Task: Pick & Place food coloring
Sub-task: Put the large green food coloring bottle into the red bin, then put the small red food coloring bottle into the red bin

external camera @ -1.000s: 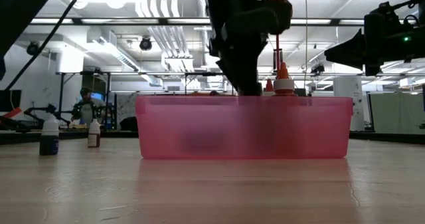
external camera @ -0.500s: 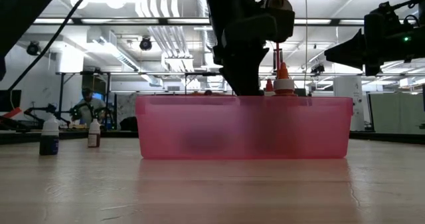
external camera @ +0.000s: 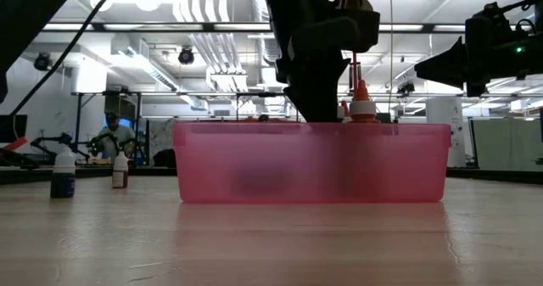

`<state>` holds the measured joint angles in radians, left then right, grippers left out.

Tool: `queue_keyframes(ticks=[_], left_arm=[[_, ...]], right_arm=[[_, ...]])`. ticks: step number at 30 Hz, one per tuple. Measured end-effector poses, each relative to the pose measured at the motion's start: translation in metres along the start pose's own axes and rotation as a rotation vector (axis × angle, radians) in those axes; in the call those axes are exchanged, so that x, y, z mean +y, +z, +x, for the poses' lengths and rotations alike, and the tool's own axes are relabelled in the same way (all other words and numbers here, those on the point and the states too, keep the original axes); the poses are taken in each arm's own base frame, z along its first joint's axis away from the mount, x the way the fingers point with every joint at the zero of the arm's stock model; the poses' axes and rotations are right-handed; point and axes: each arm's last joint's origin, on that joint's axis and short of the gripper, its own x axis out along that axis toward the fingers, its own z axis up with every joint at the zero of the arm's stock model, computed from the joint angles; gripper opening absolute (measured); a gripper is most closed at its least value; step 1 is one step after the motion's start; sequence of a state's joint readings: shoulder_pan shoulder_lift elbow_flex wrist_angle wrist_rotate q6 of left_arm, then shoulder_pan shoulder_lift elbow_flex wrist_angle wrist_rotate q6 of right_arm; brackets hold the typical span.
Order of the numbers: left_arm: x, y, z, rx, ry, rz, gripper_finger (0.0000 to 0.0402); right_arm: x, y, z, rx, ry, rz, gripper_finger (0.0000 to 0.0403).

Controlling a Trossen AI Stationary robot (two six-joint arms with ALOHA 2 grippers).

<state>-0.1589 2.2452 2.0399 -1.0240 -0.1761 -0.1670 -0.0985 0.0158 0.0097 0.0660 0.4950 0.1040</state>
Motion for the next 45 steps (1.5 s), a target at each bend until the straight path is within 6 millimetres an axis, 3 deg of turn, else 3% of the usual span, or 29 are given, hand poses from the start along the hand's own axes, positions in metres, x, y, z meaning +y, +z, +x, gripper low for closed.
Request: queue_keyframes(ticks=[6,9,21,27,31,38,45], left_arm=[[0.001,-0.003,-0.003,0.033,0.006,0.006,0.0230],[0.003,-0.005,-0.014,0.035,0.008,0.007,0.0231],[0.014,-0.028,-0.103,0.035,0.007,-0.047,0.0231],[0.026,-0.053,-0.124,0.109,0.033,-0.154,0.0231],[0.036,-0.076,-0.125,0.148,0.058,-0.285,0.0231],[0.054,-0.124,-0.107,0.183,0.095,-0.535,0.0231],[0.064,-0.167,-0.084,0.238,0.132,-0.670,0.0231]], right_arm=[[0.000,0.000,0.000,0.000,0.000,0.000,0.0128],[0.000,0.000,0.000,0.000,0.000,0.000,0.0128],[0.000,0.000,0.000,-0.001,0.000,0.000,0.0128],[0.000,0.000,0.000,-0.001,0.000,0.000,0.0128],[0.000,0.000,0.000,-0.001,0.000,0.000,0.0128],[0.000,0.000,0.000,-0.001,0.000,0.000,0.0128],[0.000,0.000,0.000,-0.001,-0.001,0.000,0.0128]])
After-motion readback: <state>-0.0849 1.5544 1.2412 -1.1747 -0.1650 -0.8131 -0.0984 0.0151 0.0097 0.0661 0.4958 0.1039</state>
